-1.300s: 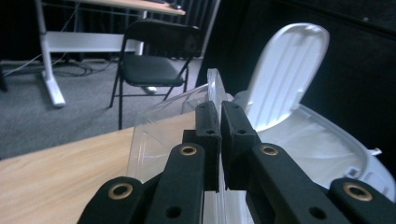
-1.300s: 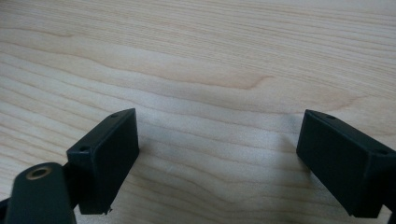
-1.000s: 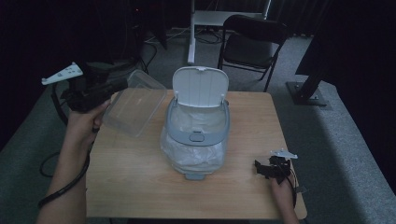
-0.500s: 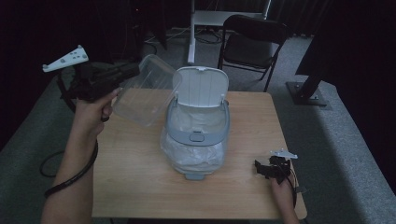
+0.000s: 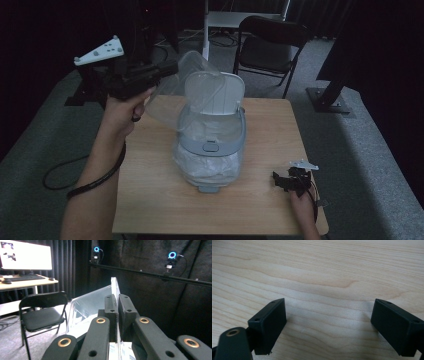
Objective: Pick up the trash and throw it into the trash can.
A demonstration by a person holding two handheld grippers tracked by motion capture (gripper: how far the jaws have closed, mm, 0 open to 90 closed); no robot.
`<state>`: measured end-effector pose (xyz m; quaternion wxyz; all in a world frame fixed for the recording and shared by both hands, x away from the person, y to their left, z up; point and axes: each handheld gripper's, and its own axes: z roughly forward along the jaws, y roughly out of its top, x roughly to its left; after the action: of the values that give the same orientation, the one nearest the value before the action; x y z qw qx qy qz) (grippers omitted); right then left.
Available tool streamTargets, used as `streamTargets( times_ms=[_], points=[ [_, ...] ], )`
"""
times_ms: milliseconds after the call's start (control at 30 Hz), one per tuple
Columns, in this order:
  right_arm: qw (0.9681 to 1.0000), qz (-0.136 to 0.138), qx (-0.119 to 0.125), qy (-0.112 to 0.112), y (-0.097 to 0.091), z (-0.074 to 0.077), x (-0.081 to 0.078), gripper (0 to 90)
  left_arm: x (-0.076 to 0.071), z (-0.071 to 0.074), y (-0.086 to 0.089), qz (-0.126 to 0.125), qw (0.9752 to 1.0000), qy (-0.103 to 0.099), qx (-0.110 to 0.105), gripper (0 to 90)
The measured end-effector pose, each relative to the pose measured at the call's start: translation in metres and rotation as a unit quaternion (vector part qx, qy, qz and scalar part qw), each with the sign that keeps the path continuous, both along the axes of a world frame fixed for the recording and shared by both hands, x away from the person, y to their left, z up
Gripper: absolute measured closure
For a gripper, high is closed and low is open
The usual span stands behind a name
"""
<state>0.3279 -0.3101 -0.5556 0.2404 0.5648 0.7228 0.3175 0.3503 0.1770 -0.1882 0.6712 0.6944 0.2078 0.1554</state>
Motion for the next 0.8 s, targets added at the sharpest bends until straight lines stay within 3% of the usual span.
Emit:
streamTargets(
  times_ms=[500,800],
  points=[
    [1.0,0.0,0.003,0.0,-0.001,0.0,0.0,12.2,0.017,-0.009,-0.051,-0.061,0.998,0.011,0.013,87.9],
    [1.0,0.003,0.003,0.0,-0.001,0.0,0.0,12.2,0.028,-0.02,-0.076,-0.07,0.9971,0.018,0.027,87.8]
  ],
)
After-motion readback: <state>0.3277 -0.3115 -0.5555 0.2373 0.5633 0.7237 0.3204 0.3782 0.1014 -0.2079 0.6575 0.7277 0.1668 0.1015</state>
